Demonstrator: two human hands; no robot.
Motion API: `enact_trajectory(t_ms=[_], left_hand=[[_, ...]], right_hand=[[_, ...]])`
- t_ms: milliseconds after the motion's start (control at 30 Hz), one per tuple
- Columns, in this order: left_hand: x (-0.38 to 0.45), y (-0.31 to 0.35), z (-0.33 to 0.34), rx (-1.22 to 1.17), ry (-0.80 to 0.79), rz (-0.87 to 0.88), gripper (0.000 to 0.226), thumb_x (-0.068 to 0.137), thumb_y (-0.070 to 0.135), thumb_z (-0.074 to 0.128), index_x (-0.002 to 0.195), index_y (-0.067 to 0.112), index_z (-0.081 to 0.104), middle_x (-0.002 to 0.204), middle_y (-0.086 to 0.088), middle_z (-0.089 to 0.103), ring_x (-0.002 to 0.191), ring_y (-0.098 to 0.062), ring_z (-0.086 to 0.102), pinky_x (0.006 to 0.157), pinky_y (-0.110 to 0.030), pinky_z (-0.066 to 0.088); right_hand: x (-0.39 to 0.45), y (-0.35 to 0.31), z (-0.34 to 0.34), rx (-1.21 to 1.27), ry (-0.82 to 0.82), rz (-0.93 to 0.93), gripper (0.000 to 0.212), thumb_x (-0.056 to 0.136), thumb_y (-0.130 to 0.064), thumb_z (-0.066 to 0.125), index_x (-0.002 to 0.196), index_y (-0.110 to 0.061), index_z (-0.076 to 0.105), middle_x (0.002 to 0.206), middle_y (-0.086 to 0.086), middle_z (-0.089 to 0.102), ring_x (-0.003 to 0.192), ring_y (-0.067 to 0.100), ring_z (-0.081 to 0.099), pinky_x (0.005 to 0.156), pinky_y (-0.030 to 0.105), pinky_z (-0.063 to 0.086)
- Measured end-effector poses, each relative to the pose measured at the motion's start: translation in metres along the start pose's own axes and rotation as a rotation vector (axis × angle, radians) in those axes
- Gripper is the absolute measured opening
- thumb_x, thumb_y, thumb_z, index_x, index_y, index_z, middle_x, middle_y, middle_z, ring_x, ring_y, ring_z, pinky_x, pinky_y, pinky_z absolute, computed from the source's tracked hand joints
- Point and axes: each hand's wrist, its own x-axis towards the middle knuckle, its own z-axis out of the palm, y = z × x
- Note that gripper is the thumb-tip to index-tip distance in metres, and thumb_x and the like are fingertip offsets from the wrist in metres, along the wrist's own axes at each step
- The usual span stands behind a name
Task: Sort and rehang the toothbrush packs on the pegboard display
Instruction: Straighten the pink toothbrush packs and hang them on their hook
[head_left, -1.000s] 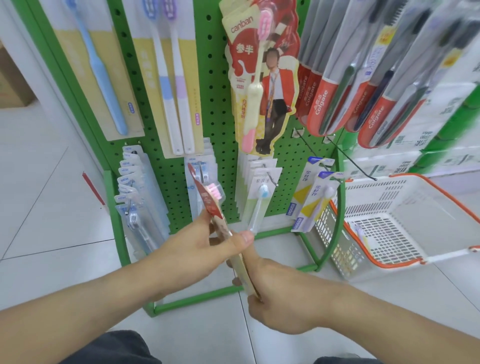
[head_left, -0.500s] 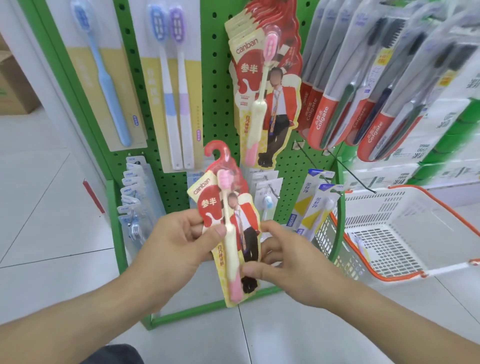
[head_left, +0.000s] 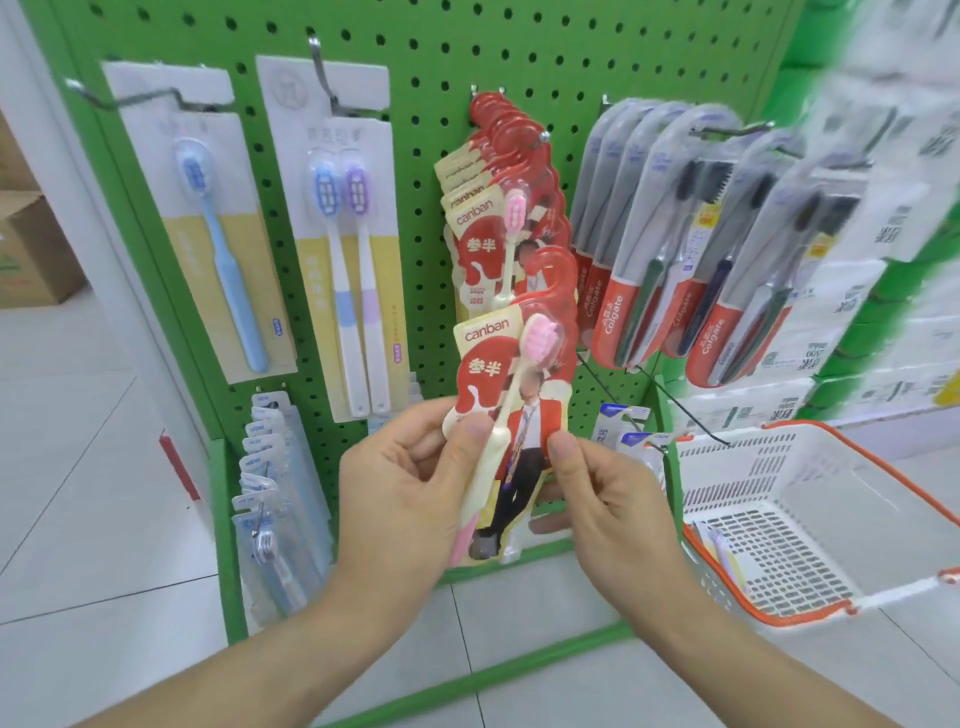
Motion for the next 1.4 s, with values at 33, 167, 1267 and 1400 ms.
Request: enact_trajectory(t_ms=[33,167,1267,1400], left_hand=[[0.003,0.003,0.003,-0.004,0.007,0.033,0.013,0.085,0.024,0.067,0.092,0.022,0.077,0.082,-0.004,0.079,0.069,-0.017,0.074,0.061,-0.031,0.061],[0.017,0.009,0.015,-0.006,0.089,0.140,0.015,0.093,0.024,0.062,0.100,0.019,0.073,0.082,0.002,0.079,0.067,-0.011,0.072,0.059,-0.022,0.056],[0.038,0.022,0.037,-0.077,0.134,0.187,0.011,0.098,0.017,0.061,0.097,0.018,0.072,0.084,0.002,0.079,0.077,-0.011,0.075,0.065,-0.021,0.057],[0.039,0.020,0.033,-0.051,0.122,0.167,0.010,0.097,0.018,0.061,0.099,0.016,0.071,0.085,0.000,0.079,0.076,-0.013,0.075,0.063,-0.023,0.058]], right_hand=[[0.003,-0.004,0.001,0.016,0.033,-0.030,0.044,0.096,-0.049,0.045,0.086,-0.018,0.075,0.080,0.006,0.075,0.074,0.025,0.070,0.061,0.034,0.062],[0.011,-0.019,0.005,0.030,0.119,-0.094,0.051,0.096,-0.050,0.045,0.077,-0.007,0.066,0.069,0.019,0.064,0.051,0.026,0.060,0.047,0.021,0.049],[0.036,-0.037,0.021,0.130,0.374,-0.204,0.054,0.106,-0.043,0.040,0.064,-0.010,0.046,0.050,0.002,0.051,0.044,0.015,0.049,0.045,0.023,0.038],[0.038,-0.032,0.021,0.063,0.386,-0.201,0.050,0.107,-0.046,0.038,0.074,-0.013,0.054,0.063,-0.003,0.059,0.060,0.016,0.055,0.057,0.036,0.045]])
